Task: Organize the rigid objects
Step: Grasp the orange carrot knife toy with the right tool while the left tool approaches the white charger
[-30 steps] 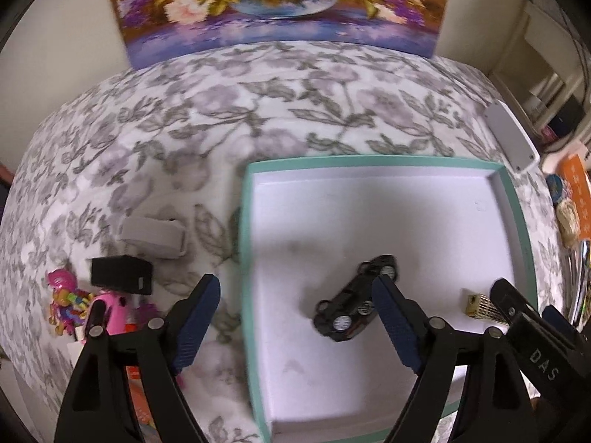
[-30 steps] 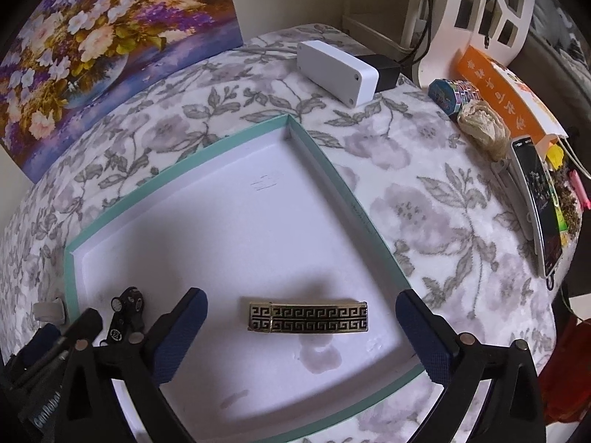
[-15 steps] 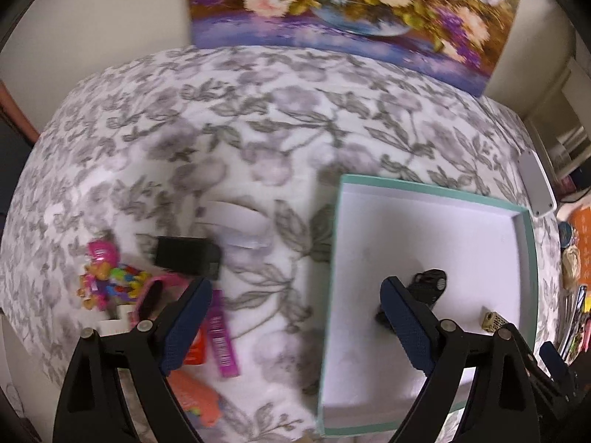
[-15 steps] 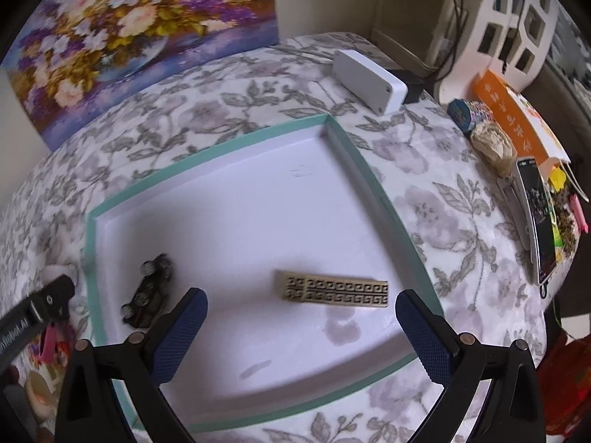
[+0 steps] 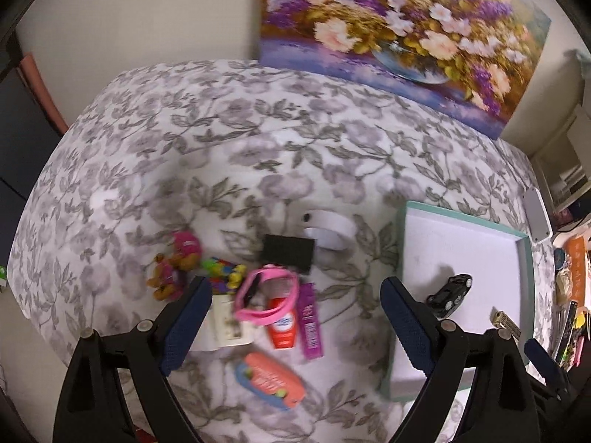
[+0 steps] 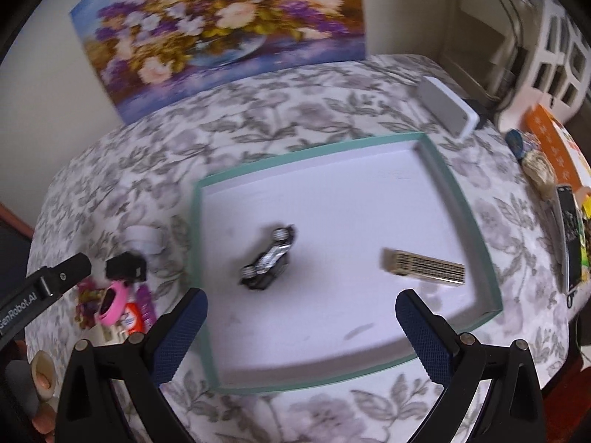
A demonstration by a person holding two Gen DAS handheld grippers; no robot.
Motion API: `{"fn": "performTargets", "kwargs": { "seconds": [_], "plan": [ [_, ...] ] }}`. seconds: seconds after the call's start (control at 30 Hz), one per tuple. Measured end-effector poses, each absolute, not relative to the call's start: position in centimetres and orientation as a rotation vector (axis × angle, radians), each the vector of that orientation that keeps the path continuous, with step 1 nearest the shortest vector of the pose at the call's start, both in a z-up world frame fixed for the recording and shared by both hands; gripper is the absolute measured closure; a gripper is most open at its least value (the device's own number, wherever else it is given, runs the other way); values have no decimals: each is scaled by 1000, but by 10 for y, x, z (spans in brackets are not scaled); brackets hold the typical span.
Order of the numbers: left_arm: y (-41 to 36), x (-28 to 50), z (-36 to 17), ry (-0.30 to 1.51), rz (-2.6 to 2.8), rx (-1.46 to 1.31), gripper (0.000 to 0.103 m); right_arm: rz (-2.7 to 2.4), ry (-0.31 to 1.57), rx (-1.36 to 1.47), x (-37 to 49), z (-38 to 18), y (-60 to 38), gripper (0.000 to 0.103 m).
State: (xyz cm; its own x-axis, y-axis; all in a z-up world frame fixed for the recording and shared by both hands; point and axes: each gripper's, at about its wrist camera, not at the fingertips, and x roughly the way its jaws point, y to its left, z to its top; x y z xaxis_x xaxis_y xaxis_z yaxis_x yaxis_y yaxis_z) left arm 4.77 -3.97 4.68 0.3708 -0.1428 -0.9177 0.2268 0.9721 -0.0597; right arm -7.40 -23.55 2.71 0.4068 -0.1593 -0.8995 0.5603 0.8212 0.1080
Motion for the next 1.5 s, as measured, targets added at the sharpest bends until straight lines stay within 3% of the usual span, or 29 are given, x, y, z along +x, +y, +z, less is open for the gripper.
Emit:
{"fn": "performTargets", "kwargs": {
  "seconds": [0.67,1.17,1.5],
  "plan": [
    [77,43,-8,1276,-88,-73,10,-202,1213,323,-30,-6,-105,0],
    [102,49,-30,1319,-22,-83,10,-206,1327,454,-13,-61,-77,0],
    [110,48,-35,1316,24,-46,10,-246,1358,391,1,-79,-58,0]
  ]
}}
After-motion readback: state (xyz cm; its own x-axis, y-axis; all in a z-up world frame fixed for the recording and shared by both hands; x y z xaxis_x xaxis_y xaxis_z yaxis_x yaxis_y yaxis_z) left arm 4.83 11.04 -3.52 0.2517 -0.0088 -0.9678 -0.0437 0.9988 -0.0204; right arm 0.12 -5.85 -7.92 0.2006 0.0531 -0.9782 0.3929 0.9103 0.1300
